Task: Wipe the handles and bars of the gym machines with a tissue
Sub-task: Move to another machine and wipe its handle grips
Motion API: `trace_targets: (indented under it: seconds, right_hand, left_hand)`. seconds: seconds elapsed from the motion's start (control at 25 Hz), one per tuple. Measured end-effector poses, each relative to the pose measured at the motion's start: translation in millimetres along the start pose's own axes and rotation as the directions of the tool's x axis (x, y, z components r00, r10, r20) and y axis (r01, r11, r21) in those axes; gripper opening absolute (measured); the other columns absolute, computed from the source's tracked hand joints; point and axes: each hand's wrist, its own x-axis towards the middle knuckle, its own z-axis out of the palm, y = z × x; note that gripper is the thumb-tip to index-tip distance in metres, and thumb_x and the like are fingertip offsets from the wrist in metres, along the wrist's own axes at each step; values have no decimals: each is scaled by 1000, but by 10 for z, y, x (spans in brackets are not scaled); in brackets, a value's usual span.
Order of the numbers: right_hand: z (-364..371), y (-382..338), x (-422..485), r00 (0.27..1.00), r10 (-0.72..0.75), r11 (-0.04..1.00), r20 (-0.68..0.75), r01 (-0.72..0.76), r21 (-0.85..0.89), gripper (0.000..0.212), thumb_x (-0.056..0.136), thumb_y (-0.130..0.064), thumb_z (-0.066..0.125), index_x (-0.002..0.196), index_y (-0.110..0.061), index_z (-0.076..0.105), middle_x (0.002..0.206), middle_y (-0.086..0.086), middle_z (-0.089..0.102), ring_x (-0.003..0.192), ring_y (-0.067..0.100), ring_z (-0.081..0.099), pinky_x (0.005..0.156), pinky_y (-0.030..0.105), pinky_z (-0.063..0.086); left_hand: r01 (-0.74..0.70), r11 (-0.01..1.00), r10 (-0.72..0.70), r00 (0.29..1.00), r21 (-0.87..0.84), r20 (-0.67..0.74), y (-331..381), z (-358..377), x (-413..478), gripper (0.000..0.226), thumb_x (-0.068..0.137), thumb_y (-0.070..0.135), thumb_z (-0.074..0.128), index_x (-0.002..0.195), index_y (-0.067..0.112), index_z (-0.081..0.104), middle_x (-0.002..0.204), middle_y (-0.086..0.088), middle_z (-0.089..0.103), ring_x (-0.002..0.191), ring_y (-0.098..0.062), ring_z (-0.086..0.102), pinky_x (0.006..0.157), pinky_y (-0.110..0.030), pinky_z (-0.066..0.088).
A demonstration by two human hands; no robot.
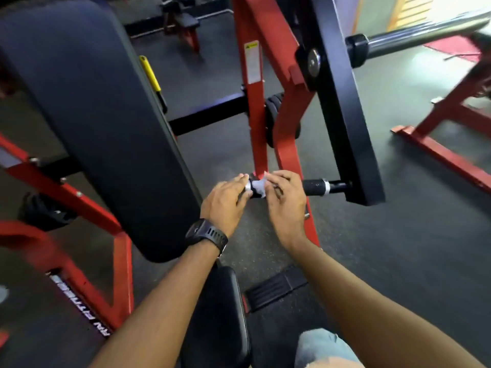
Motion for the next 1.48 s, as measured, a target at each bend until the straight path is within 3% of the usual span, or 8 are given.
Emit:
trace_targets:
  seconds: [0.16,0.32,0.56,0.72,0.84,1.0,1.16,1.48]
  right_hand:
    - [143,-1,-50,998,-13,982,68,25,-185,19,93,-2,60,109,-3,72,113,5,62,108,19,53,96,4,30]
    - [33,114,10,970,-243,910,30,238,-341,25,93,-16,51,98,-2,72,100,10,69,97,11,49,86,15,35]
    - [90,169,-4,953,-164,868,254,262,-422,21,90,0,55,106,-5,69,106,11,62,101,22,51,88,32,42]
    - [-201,332,158,999,3,874,-34,-19,-485,13,94,-6,59,97,-7,72,99,9,63,90,24,54,82,41,51]
    - [-100,239,29,978,-153,836,141,204,-510,19,89,0,62,107,-2,69,106,15,64,93,27,54,84,34,50]
    - [-319,365,139,995,85,918,-58,-101,-384,25,88,7,54,107,-2,68,108,19,60,102,30,53,91,46,47]
    - [-307,307,110,995,-1,939,101,35,-341,21,97,-5,51,102,-3,72,105,13,63,98,21,54,90,30,45]
    - [-439,435,202,976,193,946,-98,-212,-247,20,100,-14,56,113,-11,71,108,2,58,101,19,58,93,34,51]
  left_hand:
    - [-72,994,70,997,-76,-34,-166,115,112,34,91,24,68,125,19,68,126,1,67,111,-20,63,92,-29,47]
    - [-150,986,141,984,-72,-111,-223,194,72,33,90,23,70,122,15,69,125,-1,68,107,-20,64,87,-22,43]
    - [-188,980,170,964,-72,-206,-235,257,30,32,88,19,73,119,13,71,122,-1,69,101,-15,66,83,-21,46]
    - [-181,982,169,966,-47,-195,-247,263,39,32,91,25,68,122,16,69,125,1,67,105,-14,63,87,-21,43]
    - [-229,973,222,951,-8,-214,-273,262,55,36,94,35,56,121,16,69,124,2,68,103,-13,62,85,-22,44]
    - [-244,969,233,947,-23,-219,-298,262,43,41,94,39,49,123,17,68,126,3,67,105,-12,61,85,-28,50]
    - [-229,973,217,946,-21,-242,-276,331,32,39,94,36,53,123,16,68,127,3,66,104,-13,62,86,-30,52]
    - [-198,980,187,939,-9,-288,-254,390,-10,35,95,32,57,124,15,68,127,3,66,103,-14,63,87,-30,53]
